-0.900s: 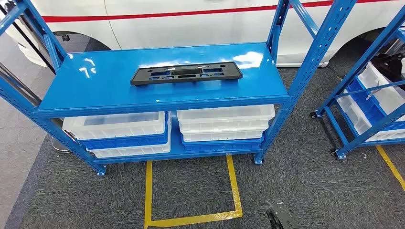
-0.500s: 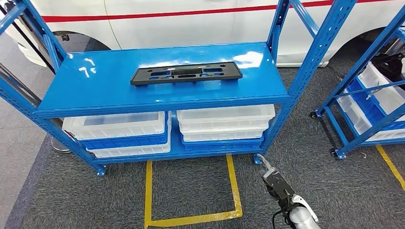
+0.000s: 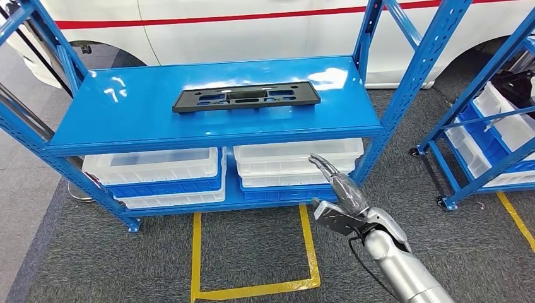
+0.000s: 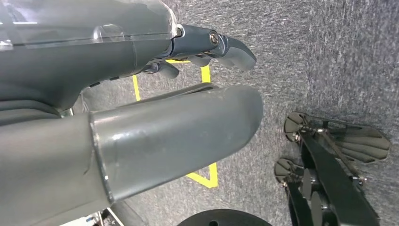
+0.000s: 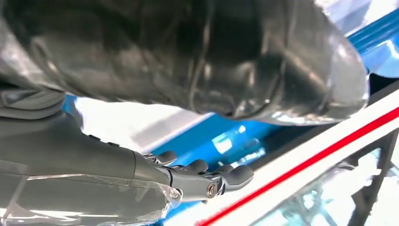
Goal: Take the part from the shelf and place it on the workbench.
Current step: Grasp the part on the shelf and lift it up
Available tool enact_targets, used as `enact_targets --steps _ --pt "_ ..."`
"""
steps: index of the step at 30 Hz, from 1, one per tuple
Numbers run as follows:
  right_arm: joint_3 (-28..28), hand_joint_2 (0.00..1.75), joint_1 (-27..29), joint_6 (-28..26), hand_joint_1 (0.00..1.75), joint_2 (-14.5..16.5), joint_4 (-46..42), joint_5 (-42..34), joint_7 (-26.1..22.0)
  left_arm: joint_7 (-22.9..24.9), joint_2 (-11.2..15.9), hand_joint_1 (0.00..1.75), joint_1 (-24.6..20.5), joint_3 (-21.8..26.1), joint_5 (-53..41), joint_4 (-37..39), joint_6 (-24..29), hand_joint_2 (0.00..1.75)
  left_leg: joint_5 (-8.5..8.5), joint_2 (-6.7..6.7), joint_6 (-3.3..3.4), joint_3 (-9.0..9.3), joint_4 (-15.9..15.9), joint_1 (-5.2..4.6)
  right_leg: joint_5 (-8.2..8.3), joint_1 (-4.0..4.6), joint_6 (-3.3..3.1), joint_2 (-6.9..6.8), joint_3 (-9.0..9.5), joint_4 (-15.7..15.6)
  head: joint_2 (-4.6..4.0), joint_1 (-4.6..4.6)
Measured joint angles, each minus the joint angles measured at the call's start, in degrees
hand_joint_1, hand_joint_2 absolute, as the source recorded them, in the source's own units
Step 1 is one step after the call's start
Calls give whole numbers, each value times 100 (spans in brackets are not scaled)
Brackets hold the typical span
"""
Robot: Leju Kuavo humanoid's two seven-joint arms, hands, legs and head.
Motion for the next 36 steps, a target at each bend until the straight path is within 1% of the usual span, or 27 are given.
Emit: enact_targets --steps 4,16,23,28,36 --pt "397 0 -255 -250 0 -3 -193 641 260 39 0 0 -21 31 -96 13 -31 0 0 1 0 0 0 0 0 0 0 0 0 0 1 1" --pt "1833 0 -1224 -779 0 -14 -749 2400 1077 148 0 0 -61 134 -402 38 -114 0 1 2 -1 -1 0 0 0 0 0 0 0 1 1 1" --pt "2738 0 -1934 -917 0 -32 -929 3331 1520 215 1 0 -95 161 -588 66 -186 0 2 2 -2 -1 0 0 0 0 0 1 -2 1 1 0" --pt "3182 0 -2285 -882 0 -73 -956 3691 1818 294 0 0 -107 214 -725 67 -279 0 2 2 -2 -1 0 0 0 0 0 1 -3 0 0 0" --pt "3360 0 -2400 -873 0 -224 -1000 3708 1888 345 0 0 -110 261 -764 67 -361 0 2 3 -2 -3 1 0 0 -1 0 1 -3 -1 0 0"
